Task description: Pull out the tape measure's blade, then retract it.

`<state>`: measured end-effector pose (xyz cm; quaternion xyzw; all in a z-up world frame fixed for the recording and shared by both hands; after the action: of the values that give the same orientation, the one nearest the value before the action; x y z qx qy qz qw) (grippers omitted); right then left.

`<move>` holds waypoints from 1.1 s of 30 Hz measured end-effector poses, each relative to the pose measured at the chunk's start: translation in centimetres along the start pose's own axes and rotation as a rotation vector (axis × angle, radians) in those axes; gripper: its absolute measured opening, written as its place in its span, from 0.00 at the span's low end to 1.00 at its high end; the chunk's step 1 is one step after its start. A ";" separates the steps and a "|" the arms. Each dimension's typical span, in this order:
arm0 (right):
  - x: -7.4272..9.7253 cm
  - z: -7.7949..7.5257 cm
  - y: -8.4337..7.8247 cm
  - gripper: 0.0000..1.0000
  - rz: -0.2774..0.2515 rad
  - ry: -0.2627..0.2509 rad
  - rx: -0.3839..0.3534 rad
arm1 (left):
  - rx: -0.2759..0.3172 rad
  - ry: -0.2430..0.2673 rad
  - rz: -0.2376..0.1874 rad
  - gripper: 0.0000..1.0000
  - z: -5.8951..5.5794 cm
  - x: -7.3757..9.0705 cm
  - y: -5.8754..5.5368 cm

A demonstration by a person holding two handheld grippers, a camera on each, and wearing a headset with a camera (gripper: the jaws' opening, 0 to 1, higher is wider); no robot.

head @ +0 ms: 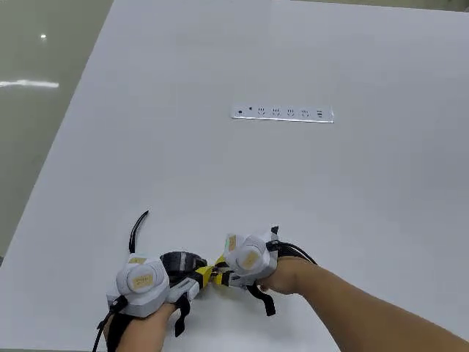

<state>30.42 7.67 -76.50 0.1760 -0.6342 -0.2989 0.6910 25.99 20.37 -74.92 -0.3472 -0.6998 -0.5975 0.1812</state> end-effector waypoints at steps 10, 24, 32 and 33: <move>-0.5 0.0 0.4 0.14 -0.008 0.012 -0.003 | 0.002 -0.001 -0.001 0.62 -0.1 0.0 -0.1; -0.7 0.1 0.8 0.15 0.035 0.027 0.061 | 0.003 -0.002 0.001 0.62 -0.1 -0.1 -0.1; -0.6 0.2 0.9 0.15 0.038 0.011 0.091 | 0.000 -0.001 0.002 0.62 -0.1 -0.1 -0.1; -0.7 0.2 0.9 0.15 0.039 0.011 0.092 | 0.000 -0.001 0.001 0.62 0.0 -0.1 -0.1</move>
<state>30.38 8.79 -76.46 0.1969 -0.6465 -0.2551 0.6915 26.01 20.30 -75.06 -0.3479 -0.6997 -0.5970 0.1814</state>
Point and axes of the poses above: the centre of the closed fingertips' face, and the gripper's own axes: x roughly backward along the fingers, z roughly to its left, y roughly out of its top, the point moved 8 cm from there along x, roughly backward along the fingers, and after that the axes turned 6 degrees about -x, right-handed, at the moved point
